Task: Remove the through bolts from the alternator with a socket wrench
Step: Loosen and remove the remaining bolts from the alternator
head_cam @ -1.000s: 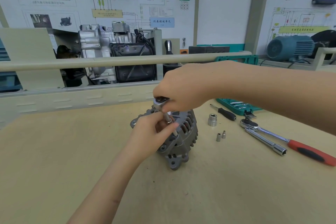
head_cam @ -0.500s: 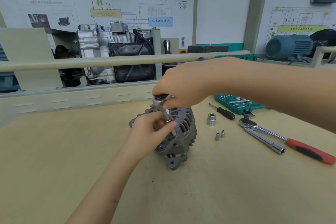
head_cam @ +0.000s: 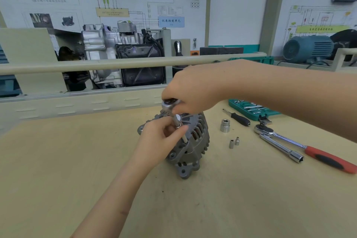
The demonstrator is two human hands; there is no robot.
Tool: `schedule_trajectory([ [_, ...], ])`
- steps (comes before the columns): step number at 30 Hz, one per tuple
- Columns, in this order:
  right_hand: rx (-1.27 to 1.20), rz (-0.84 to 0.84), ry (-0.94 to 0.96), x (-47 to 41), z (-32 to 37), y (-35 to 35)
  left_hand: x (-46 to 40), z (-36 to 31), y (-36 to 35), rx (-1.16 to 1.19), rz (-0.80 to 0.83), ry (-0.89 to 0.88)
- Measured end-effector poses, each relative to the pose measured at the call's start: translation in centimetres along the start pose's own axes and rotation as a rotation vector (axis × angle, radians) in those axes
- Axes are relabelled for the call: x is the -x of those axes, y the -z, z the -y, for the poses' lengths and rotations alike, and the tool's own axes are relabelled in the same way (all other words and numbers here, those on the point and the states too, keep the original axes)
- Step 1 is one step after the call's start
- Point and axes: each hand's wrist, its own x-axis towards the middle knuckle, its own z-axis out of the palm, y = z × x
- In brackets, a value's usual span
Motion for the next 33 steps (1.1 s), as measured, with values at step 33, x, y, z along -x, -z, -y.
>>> schedule_trajectory([
  [33,-0.007,-0.02,0.055,-0.2,-1.4,-0.8,-0.2,0.3,0.3,-0.105,0.047,-0.037],
])
